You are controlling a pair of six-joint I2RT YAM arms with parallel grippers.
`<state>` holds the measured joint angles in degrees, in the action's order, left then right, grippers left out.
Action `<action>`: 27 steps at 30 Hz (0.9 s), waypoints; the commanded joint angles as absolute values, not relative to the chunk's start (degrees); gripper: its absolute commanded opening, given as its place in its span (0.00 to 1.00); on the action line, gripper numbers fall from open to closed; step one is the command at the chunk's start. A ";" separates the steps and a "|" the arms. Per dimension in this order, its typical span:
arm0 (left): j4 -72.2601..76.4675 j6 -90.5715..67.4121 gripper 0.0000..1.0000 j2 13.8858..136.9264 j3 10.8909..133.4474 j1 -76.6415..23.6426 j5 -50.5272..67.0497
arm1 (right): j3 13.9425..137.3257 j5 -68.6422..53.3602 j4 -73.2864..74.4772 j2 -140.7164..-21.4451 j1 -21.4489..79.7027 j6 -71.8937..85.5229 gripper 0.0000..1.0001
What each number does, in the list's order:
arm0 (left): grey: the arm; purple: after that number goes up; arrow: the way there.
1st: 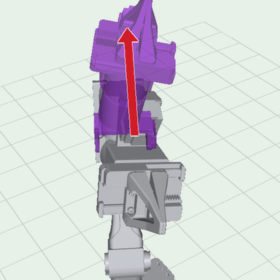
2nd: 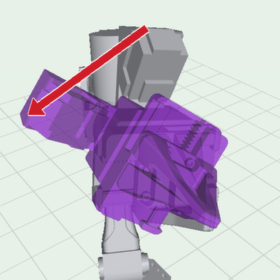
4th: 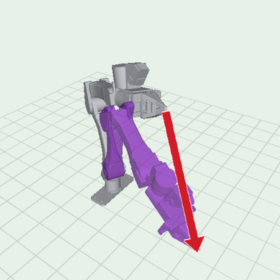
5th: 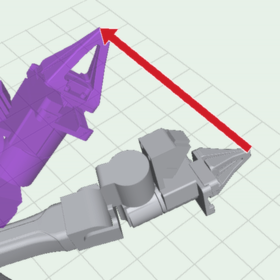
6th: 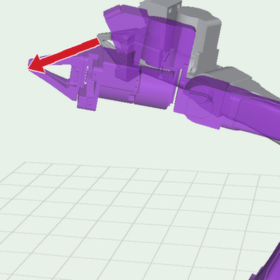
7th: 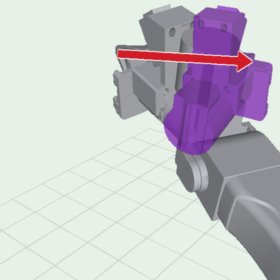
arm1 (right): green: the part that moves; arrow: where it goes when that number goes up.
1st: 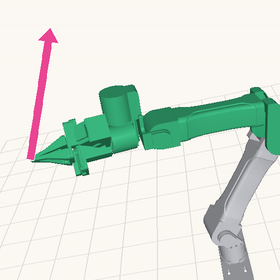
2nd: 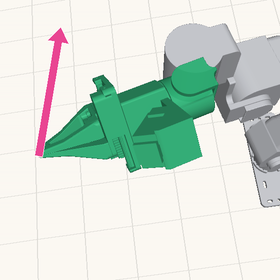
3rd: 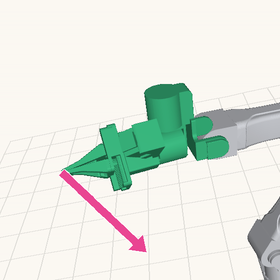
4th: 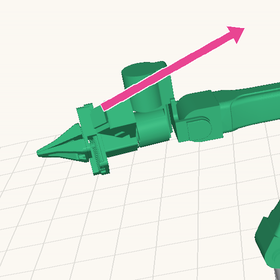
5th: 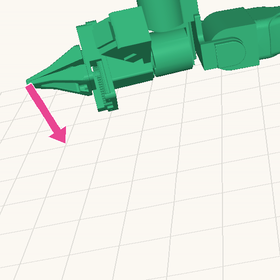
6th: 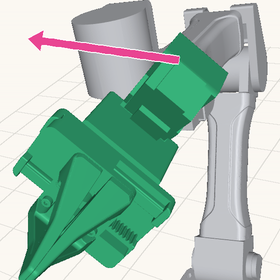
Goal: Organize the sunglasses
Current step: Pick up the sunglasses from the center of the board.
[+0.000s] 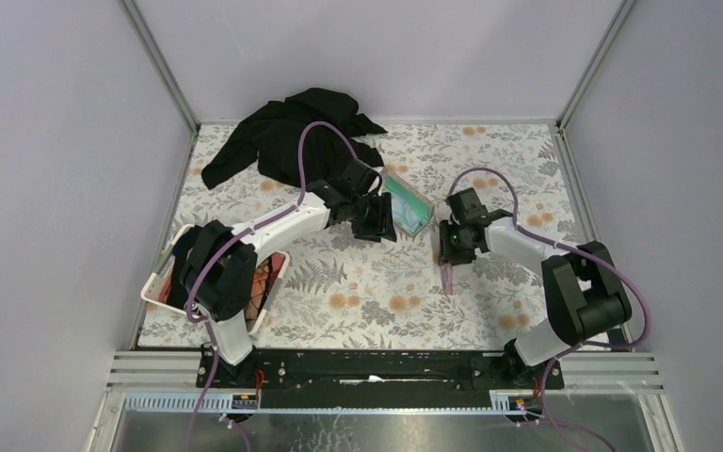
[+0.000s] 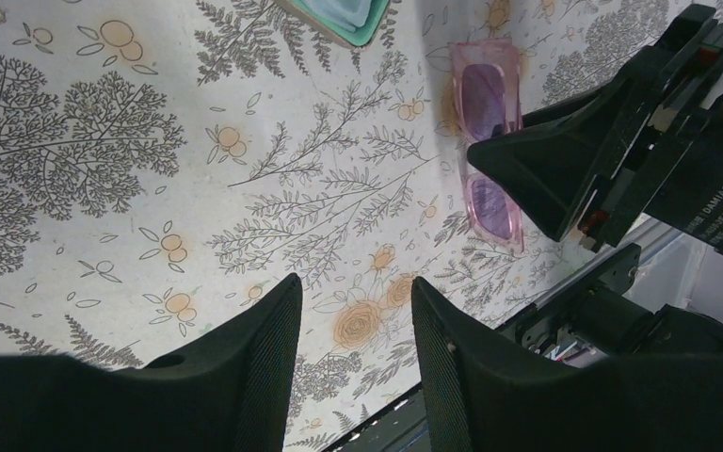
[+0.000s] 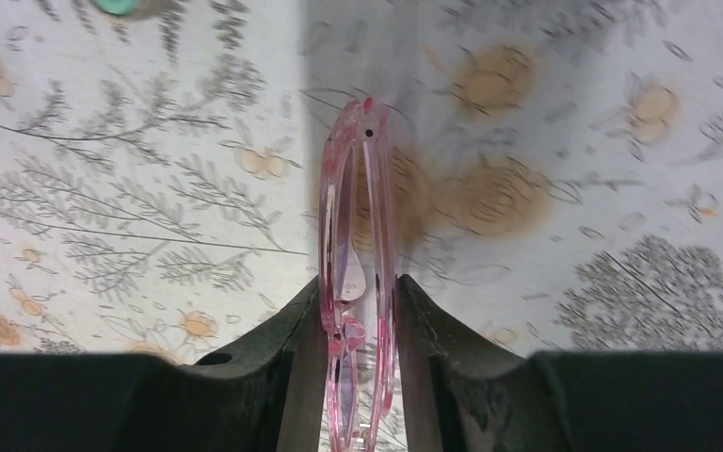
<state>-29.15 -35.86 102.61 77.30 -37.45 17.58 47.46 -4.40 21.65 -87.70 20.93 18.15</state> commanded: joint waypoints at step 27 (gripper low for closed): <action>-27.42 -34.40 0.52 99.32 71.63 -32.34 18.37 | 49.75 0.97 18.31 -88.86 30.14 20.08 0.56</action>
<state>-29.15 -35.22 100.03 72.23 -32.42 17.82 50.35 -0.47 19.79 -90.80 29.63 19.33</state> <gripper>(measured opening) 0.515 0.582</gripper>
